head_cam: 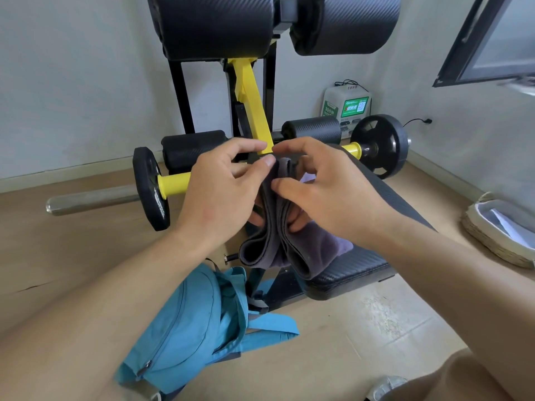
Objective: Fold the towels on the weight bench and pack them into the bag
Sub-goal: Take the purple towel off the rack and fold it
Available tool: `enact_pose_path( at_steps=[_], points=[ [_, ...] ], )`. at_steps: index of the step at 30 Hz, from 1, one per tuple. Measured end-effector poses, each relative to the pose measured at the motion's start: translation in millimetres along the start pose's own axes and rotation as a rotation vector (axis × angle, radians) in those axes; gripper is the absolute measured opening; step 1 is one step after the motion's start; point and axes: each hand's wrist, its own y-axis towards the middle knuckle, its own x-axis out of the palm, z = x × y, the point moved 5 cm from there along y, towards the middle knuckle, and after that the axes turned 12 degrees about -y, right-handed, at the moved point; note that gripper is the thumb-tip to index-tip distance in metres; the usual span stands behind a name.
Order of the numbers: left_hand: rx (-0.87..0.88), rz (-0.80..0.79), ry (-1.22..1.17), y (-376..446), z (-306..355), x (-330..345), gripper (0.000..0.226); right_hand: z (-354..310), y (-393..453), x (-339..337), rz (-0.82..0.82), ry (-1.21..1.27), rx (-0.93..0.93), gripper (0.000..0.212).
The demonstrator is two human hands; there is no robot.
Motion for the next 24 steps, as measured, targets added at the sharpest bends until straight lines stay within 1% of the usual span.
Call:
enact_pose_path(
  at_steps=[3,5,7,9,12,13,14,16,18,20,21,23,24],
  points=[
    [-0.009,-0.049,-0.026,-2,4,2,0.038,0,1,2,-0.042,0.049,-0.007,0.064],
    [-0.016,-0.066,-0.020,-2,4,1,0.047,1,2,1,-0.073,0.103,-0.004,0.074],
    [-0.002,-0.064,0.007,1,1,-2,0.043,2,3,-1,-0.100,0.167,-0.004,0.078],
    [-0.001,-0.050,-0.018,4,-3,-6,0.032,4,4,-7,-0.047,0.148,-0.040,0.075],
    [-0.001,-0.064,-0.090,10,-6,-11,0.024,12,10,-23,0.191,-0.111,-0.123,0.061],
    [-0.011,-0.072,-0.143,12,-7,-12,0.023,16,12,-27,0.225,-0.171,-0.119,0.062],
    [-0.026,-0.082,-0.200,14,-7,-13,0.021,21,15,-31,0.213,-0.203,-0.099,0.066],
    [-0.055,-0.102,-0.300,17,-8,-15,0.018,31,19,-32,0.080,-0.183,-0.044,0.068],
    [-0.069,-0.128,-0.380,19,-9,-17,0.020,40,20,-27,-0.089,-0.116,0.000,0.062],
    [-0.085,-0.139,-0.446,21,-12,-19,0.021,46,18,-20,-0.171,-0.029,0.036,0.056],
    [-0.101,-0.137,-0.483,22,-13,-20,0.022,47,18,-18,-0.159,0.022,0.035,0.053],
    [-0.141,-0.120,-0.538,24,-16,-22,0.022,48,21,-19,-0.061,0.155,0.001,0.041],
    [-0.159,-0.119,-0.549,24,-16,-22,0.022,47,22,-21,-0.012,0.264,-0.016,0.035]
  ],
)
